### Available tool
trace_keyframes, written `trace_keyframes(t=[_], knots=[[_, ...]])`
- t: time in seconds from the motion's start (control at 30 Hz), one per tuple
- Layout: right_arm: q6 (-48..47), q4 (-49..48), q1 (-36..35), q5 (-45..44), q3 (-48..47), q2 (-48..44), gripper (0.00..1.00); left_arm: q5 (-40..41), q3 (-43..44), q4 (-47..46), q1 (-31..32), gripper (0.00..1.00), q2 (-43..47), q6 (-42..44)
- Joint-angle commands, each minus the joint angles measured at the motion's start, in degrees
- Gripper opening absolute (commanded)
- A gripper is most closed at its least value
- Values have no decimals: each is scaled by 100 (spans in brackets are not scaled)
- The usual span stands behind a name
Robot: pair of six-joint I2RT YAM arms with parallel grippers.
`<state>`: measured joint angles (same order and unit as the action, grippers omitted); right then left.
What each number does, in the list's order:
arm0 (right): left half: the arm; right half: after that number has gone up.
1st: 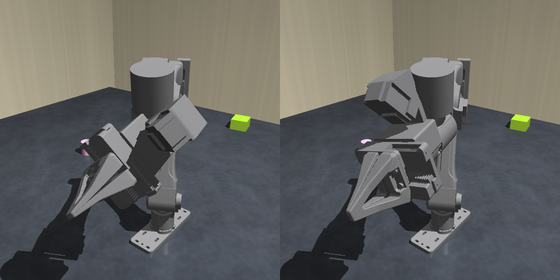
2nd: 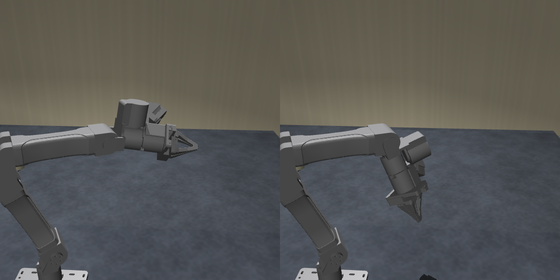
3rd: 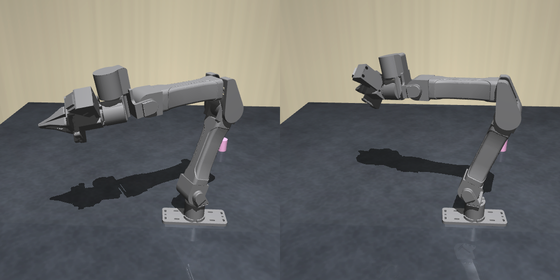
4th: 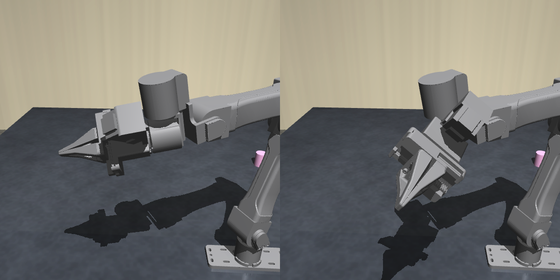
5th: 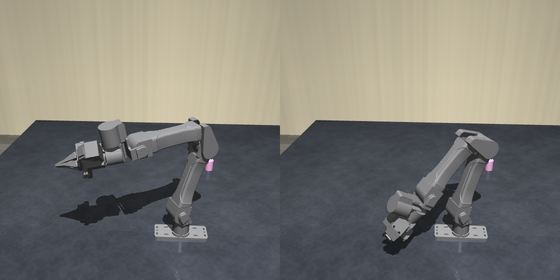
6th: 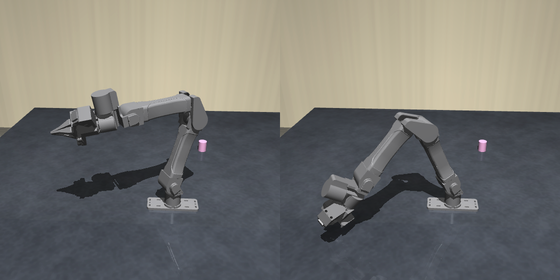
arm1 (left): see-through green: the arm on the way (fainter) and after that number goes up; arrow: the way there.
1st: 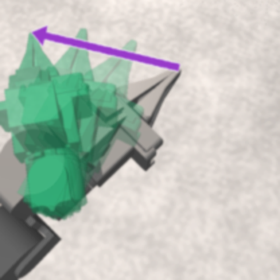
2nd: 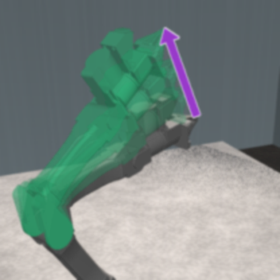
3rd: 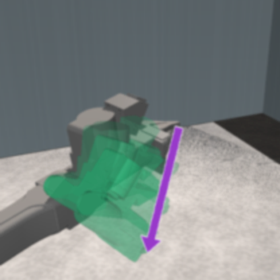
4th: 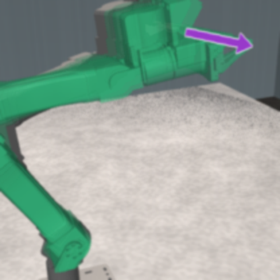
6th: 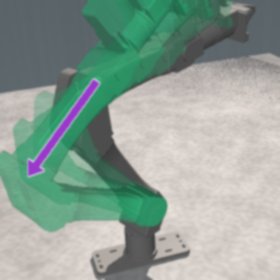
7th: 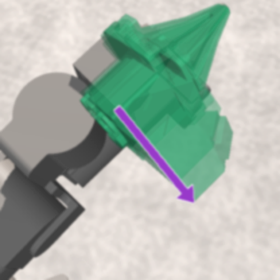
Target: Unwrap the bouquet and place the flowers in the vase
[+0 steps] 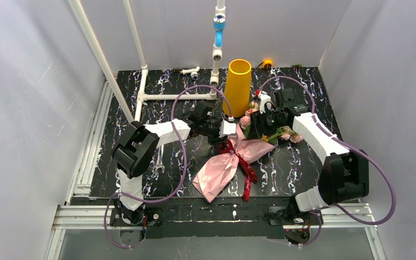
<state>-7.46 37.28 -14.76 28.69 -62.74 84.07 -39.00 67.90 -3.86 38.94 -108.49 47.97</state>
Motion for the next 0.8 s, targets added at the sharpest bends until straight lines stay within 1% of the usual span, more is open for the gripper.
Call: trace_keyframes(t=[0.0, 0.13, 0.2, 0.27, 0.3, 0.47, 0.6, 0.77], knots=[[669, -440, -83, 537, -71, -257, 58, -101, 89, 91, -24, 38, -34, 279], [1079, -894, -330, 568, 128, -3, 53, -133, 35, 187, -14, 26, 63, 309], [1150, -1086, -395, 505, 196, 186, 52, -159, 4, 217, -13, 17, 157, 276], [1173, -1243, -411, 401, 234, 359, 48, -175, -44, 237, -13, 8, 286, 222], [1151, -1329, -421, 134, 272, 638, 42, -240, -179, 348, -1, 0, 553, 232], [1135, -1454, -422, -260, 343, 858, 35, -363, -523, 808, 26, 0, 956, 413], [1083, -1477, -422, -466, 429, 953, 31, -504, -784, 1237, 132, 0, 1204, 650], [975, -1511, -423, -578, 512, 1076, 29, -463, -914, 1655, 300, 0, 1151, 864]])
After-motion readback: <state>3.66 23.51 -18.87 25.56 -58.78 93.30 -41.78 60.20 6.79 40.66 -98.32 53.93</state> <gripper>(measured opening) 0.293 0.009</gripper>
